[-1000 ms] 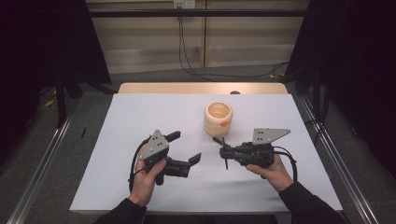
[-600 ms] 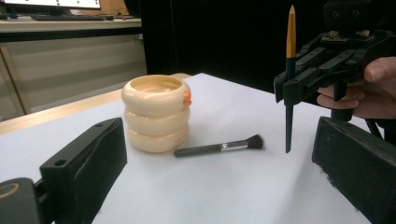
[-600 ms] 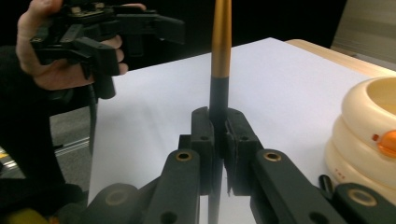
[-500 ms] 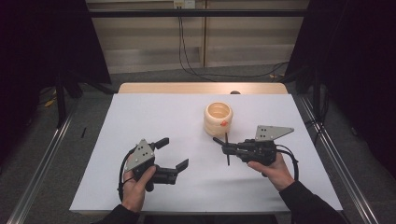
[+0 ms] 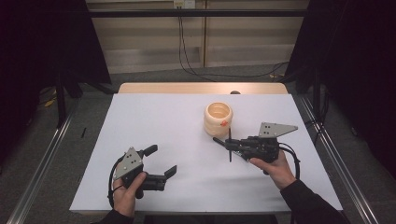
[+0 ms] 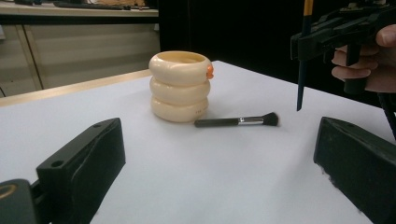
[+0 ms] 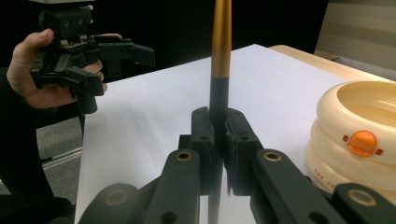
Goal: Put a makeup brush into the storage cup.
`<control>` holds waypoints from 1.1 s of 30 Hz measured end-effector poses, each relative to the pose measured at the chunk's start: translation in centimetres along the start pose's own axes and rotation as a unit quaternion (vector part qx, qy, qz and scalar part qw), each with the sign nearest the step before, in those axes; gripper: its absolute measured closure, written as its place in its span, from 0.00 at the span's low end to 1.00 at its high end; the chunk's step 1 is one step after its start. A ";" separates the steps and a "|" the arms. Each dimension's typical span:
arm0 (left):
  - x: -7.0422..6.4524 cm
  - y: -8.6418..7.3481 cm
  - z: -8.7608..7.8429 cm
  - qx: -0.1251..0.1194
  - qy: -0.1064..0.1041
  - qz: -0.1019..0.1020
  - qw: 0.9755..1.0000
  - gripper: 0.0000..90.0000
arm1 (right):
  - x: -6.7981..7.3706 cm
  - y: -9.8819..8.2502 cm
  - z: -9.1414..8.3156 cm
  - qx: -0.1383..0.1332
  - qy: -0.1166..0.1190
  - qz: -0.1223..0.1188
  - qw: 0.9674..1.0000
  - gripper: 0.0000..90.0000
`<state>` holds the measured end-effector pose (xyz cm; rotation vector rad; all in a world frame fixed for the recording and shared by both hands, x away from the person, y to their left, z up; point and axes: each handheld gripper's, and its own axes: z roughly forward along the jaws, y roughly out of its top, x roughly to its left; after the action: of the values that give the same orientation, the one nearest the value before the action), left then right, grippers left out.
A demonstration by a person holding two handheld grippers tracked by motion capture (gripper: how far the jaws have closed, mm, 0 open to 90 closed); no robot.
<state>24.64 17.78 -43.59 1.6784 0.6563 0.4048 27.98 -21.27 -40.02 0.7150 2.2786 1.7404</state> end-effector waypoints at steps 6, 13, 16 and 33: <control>0.1 -0.2 0.1 -0.003 -0.005 -0.003 1.000 0.03 | -0.3 0.2 0.2 -0.003 -0.001 0.001 1.000 0.93; 0.2 -0.3 0.1 -0.004 -0.006 -0.003 1.000 0.03 | -0.5 0.7 0.5 -0.002 -0.009 -0.003 1.000 0.93; 0.1 -0.2 0.1 -0.002 -0.013 0.003 1.000 0.03 | -0.7 1.1 0.5 -0.004 -0.008 -0.010 1.000 0.93; -0.1 -0.1 0.1 0.003 -0.021 0.010 1.000 0.02 | -3.0 3.9 1.9 -0.017 -0.035 -0.016 0.999 0.93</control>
<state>24.58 17.61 -43.68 1.6963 0.6115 0.3803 32.41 -20.36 -37.33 0.7181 2.1961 1.7088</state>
